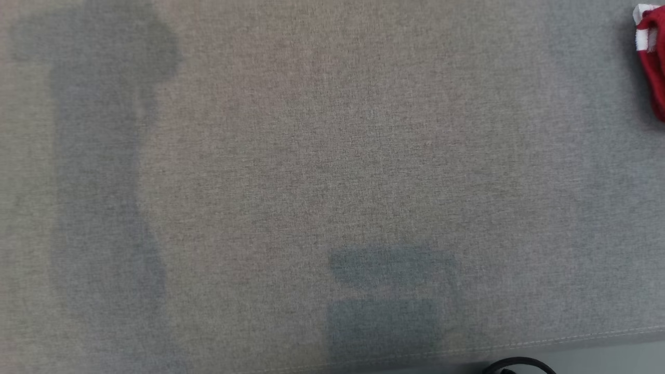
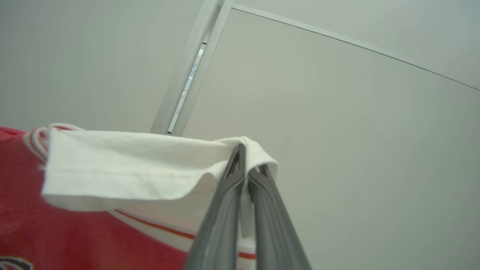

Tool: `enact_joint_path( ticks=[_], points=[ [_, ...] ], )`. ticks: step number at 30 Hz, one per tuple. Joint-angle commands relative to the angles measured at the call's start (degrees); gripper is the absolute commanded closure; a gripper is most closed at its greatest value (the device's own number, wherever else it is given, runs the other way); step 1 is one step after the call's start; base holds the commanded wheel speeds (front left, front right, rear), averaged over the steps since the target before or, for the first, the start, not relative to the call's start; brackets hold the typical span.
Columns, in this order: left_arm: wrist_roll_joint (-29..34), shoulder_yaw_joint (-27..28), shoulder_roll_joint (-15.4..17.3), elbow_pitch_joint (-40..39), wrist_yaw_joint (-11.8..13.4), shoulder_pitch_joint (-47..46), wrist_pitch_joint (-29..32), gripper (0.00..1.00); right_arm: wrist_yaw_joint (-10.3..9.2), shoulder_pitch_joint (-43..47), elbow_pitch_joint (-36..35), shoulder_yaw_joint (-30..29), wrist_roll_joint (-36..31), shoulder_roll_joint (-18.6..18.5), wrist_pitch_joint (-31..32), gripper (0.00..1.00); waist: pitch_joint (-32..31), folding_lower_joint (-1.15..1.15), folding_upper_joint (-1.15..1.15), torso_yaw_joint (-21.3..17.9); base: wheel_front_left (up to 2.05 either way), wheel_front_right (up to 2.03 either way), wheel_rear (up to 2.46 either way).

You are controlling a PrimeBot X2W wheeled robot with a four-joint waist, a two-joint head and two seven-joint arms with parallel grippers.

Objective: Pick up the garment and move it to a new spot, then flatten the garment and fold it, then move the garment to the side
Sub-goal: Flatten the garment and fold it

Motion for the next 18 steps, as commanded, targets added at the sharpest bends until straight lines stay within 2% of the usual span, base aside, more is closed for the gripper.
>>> enact_joint_path(
  ticks=[1, 5, 8, 13, 18],
  points=[
    [0.8, -0.6, 0.5, 0.8, 0.6, -1.8, -0.6, 1.00, -0.11, -0.9, -0.3, -1.1, -1.7, 0.2, -0.4, 1.00, 5.8, -0.01, 0.00, -0.3, 0.00, 0.00, 0.00],
    [1.1, -1.5, 0.4, 1.7, 1.6, -6.5, -2.4, 1.00, -0.11, -1.8, -4.7, -6.3, -6.4, 1.1, -0.3, 1.00, 6.9, -0.01, 0.00, -0.6, 0.00, 0.00, 0.00],
    [-0.1, -1.8, 0.5, 2.9, 1.8, -3.5, -2.5, 1.00, -0.11, 2.7, -5.0, -6.9, -7.0, 1.8, -0.3, 1.00, 8.0, -0.01, 0.00, -1.2, 0.00, 0.00, 0.00],
    [-4.0, 0.0, 0.2, 2.1, 3.4, 6.8, -2.5, 1.00, -0.12, 14.2, -8.1, -6.0, -2.5, 1.7, -0.3, 1.00, 9.4, -0.01, 0.00, -1.8, 0.00, 0.00, 0.00],
    [-10.0, 3.9, -2.3, -3.3, 4.6, 24.2, -2.5, 1.00, -0.11, 31.0, -13.3, -2.6, 5.5, 0.6, -0.4, 1.00, 5.8, -0.01, 0.00, -1.3, 0.00, 0.00, 0.00]
  ],
)
